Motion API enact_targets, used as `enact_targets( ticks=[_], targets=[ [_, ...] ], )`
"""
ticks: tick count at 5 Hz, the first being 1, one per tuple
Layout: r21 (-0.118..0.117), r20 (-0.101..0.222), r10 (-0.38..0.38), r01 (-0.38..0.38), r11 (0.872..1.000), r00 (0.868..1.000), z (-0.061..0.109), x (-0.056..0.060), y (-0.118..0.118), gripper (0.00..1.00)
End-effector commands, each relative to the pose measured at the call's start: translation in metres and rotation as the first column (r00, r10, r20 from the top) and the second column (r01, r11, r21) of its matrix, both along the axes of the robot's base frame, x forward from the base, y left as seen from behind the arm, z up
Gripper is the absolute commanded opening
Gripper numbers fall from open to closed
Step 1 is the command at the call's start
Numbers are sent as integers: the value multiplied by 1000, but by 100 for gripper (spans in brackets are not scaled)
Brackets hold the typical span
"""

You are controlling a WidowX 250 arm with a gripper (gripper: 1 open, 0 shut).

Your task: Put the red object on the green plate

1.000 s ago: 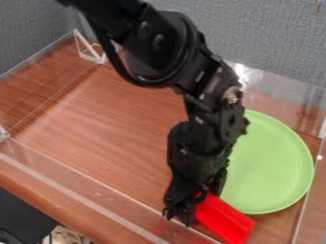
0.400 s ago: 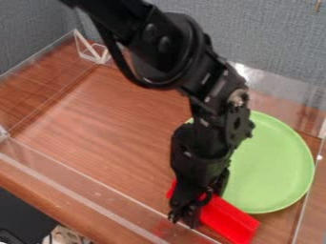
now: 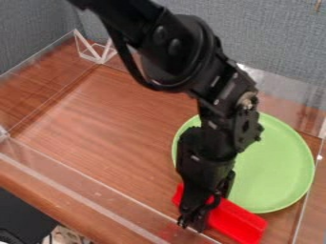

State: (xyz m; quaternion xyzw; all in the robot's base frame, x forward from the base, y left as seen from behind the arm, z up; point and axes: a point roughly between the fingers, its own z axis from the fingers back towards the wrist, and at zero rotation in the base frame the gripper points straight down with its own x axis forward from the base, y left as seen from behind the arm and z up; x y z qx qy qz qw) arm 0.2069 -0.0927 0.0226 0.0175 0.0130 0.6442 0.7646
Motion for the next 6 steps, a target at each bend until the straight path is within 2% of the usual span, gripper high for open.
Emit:
enact_targets(
  ticks=[1,4,5,6],
  targets=[
    [4,-28,-64,64,998,998,-1,-11,6,0],
    [16,-24,-151,152,988,988,-2,3,-18,0],
    [22,-22,-215,215,976,976,1,1,-21,0],
    [39,-17,-280,280,959,960,14,0,-25,0]
  ],
)
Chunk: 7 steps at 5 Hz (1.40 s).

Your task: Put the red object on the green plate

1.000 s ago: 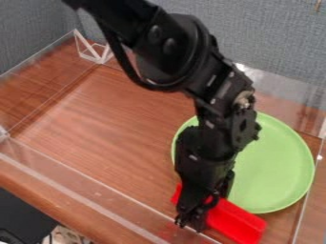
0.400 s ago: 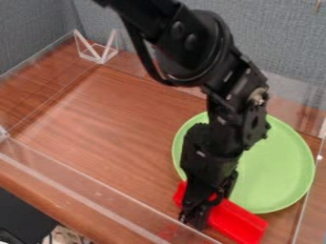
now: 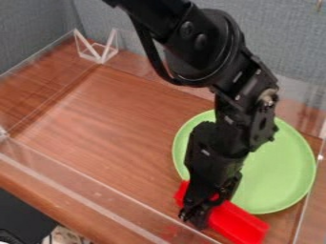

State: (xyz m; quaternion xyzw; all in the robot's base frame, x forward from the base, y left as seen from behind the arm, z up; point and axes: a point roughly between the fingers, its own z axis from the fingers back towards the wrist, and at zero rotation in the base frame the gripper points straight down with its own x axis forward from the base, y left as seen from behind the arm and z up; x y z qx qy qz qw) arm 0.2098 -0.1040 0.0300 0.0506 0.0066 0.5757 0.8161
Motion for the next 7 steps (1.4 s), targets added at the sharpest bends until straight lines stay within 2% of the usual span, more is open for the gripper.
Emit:
enact_targets(
  ticks=[1,2,5,7],
  targets=[
    [-5,26,-180,180,984,983,16,-2,-13,0],
    [1,27,-236,236,972,971,17,-2,-12,0],
    [13,34,-108,108,994,994,15,21,23,0],
    [16,41,-79,79,997,996,21,38,0,0]
  ],
)
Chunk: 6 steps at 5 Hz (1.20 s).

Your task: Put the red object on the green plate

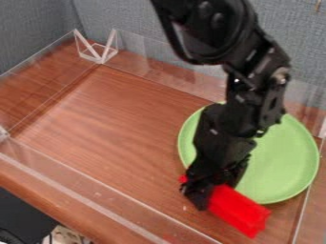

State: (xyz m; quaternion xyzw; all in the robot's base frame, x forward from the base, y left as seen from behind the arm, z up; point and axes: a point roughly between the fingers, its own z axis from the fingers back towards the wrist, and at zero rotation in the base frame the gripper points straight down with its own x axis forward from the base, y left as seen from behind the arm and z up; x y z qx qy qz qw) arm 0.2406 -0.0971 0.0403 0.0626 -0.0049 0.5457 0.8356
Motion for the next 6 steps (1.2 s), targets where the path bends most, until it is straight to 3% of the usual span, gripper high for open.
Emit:
enact_targets(
  ticks=[1,3,4,5,6],
  targets=[
    [-20,39,4,-3,1000,999,14,12,-11,0],
    [-38,47,25,-23,999,999,21,20,-20,0],
    [-47,47,-24,27,999,999,15,14,-15,100],
    [-55,45,-76,79,995,996,9,8,-9,100],
    [-60,42,-87,90,994,995,2,9,-12,0]
  ],
)
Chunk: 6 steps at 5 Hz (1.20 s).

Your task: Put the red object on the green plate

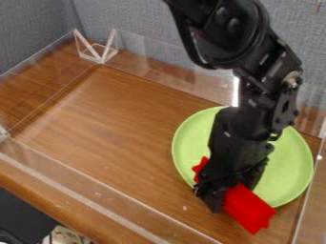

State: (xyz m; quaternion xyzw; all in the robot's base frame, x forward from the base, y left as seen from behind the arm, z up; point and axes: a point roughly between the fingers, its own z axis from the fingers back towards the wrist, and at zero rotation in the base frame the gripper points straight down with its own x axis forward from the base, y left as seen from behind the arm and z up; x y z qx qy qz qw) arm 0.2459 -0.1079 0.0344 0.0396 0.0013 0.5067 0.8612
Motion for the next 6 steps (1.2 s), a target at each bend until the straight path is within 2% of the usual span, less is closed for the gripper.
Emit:
enact_targets(
  ticks=[1,2,3,4,5,6],
  targets=[
    [-18,27,-13,14,1000,1000,8,6,-3,0],
    [-20,25,-20,20,1000,999,7,11,-3,0],
    [-38,32,-5,6,999,999,16,15,-6,0],
    [-54,34,-35,37,998,999,16,9,-12,0],
    [-68,35,-62,64,996,997,14,4,-18,100],
    [-86,38,-59,62,994,998,19,2,-19,100]
  ],
)
